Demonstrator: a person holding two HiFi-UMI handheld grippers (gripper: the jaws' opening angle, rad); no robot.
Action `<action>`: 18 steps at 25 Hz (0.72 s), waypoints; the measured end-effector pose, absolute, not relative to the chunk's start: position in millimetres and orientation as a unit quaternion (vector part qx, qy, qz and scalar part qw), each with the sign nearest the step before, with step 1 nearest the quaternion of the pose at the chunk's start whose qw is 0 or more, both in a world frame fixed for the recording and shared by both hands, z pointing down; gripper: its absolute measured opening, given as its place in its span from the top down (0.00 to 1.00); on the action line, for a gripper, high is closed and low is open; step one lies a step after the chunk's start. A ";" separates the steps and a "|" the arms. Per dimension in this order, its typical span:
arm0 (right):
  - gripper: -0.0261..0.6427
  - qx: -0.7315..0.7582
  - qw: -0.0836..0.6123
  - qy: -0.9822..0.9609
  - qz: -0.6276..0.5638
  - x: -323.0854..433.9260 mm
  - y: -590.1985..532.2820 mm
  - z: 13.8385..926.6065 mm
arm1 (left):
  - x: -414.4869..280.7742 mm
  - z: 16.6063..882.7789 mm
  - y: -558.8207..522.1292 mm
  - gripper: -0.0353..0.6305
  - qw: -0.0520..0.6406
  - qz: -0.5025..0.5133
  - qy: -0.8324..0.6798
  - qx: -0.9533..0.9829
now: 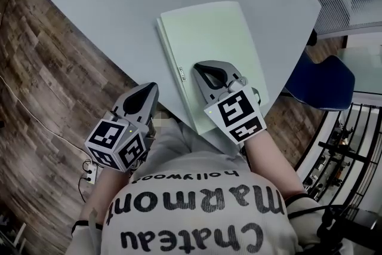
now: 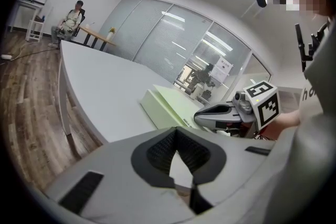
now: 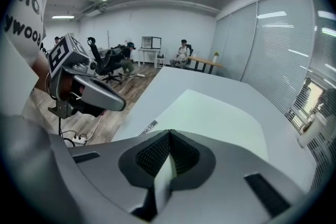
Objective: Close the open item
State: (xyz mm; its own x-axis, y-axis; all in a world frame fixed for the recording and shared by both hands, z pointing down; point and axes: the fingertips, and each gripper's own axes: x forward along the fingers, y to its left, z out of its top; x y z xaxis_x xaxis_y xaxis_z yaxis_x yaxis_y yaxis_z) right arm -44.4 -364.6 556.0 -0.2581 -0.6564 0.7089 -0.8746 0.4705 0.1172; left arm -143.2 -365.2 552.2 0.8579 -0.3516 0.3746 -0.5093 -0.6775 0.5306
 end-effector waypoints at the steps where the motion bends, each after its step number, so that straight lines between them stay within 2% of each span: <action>1: 0.96 0.489 0.358 -0.780 0.157 -45.7 -364.0 557.1 | -142.6 551.8 -364.4 0.95 0.324 0.122 -0.236 0.908; 12: 0.96 0.453 0.390 -0.785 0.165 -59.4 -363.7 571.2 | -151.3 553.4 -363.3 0.95 0.326 0.118 -0.245 0.905; 18: 0.96 0.437 0.457 -0.754 0.175 -64.7 -364.5 581.6 | -161.3 542.0 -367.4 0.95 0.318 0.107 -0.259 0.906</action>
